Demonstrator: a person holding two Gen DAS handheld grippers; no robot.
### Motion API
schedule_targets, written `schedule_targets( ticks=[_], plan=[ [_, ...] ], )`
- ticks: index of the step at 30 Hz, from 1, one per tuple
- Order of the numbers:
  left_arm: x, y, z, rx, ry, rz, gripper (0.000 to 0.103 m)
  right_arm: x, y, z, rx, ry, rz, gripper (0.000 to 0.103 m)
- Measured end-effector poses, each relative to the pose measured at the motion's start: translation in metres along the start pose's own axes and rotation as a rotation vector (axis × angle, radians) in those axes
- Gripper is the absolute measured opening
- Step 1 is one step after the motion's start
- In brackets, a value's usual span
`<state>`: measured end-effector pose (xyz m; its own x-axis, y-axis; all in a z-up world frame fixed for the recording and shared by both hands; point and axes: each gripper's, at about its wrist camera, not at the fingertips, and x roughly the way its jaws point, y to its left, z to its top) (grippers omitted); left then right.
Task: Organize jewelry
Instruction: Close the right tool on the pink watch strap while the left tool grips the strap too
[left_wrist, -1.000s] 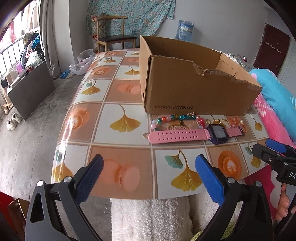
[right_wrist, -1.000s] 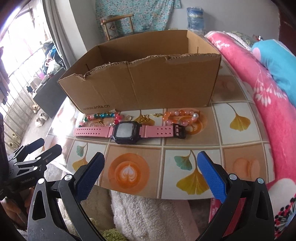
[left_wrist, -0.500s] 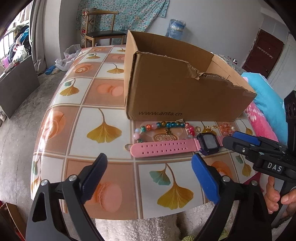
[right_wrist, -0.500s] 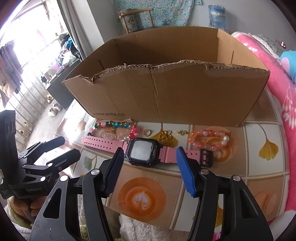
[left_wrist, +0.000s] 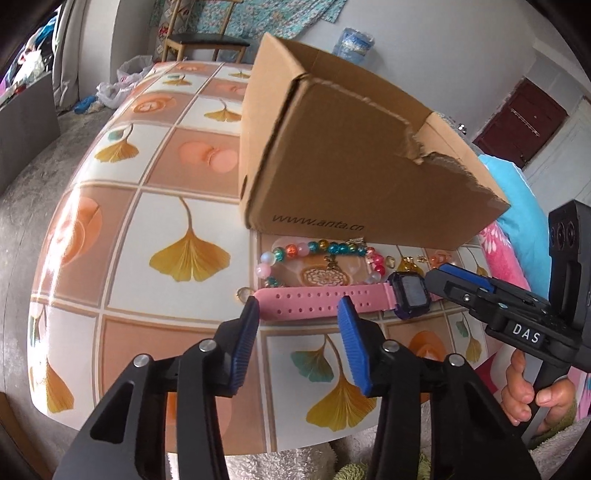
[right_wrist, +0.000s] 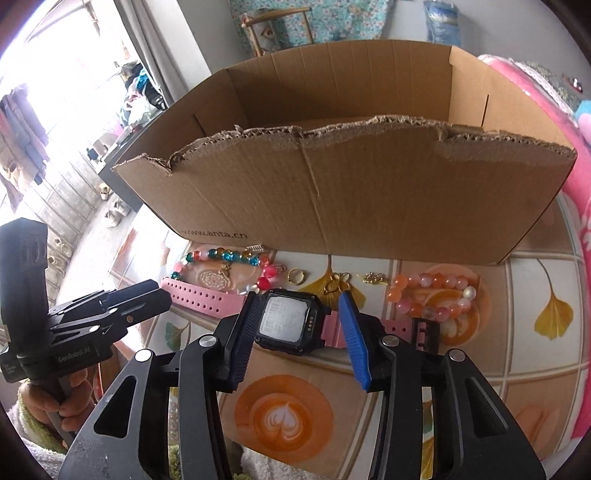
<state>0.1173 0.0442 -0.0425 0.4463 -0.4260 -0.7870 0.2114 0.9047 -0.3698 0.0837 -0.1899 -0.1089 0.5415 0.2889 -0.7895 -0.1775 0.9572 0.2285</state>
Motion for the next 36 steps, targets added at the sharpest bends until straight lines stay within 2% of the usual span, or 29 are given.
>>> schedule_targets(
  ticks=[3,5,12,16,21,24,29,36],
  plan=[
    [0.003,0.01,0.003,-0.061,0.008,-0.013,0.043,0.006,-0.003,0.0,0.009,0.014,0.006,0.038],
    [0.005,0.016,0.004,-0.094,0.01,-0.05,0.043,0.009,-0.005,-0.002,0.015,0.03,0.011,0.036],
    [0.002,0.024,0.003,-0.144,0.011,-0.139,0.042,0.005,-0.011,-0.006,0.015,0.033,0.012,0.036],
    [-0.011,0.028,-0.001,-0.165,-0.027,-0.213,0.041,0.004,-0.011,-0.007,0.02,0.037,0.017,0.036],
    [-0.021,0.021,-0.006,-0.174,-0.047,-0.342,0.04,0.007,-0.006,-0.007,-0.004,0.045,0.012,0.036],
    [-0.014,0.013,-0.007,-0.158,-0.021,-0.304,0.035,0.01,-0.001,-0.007,-0.029,0.045,0.001,0.036],
    [0.005,0.006,-0.004,-0.149,0.039,-0.168,0.013,0.01,0.004,-0.006,-0.05,0.051,-0.009,0.036],
    [0.008,0.001,-0.001,-0.139,0.058,-0.096,0.006,0.007,0.023,-0.015,-0.178,0.041,-0.031,0.038]
  ],
)
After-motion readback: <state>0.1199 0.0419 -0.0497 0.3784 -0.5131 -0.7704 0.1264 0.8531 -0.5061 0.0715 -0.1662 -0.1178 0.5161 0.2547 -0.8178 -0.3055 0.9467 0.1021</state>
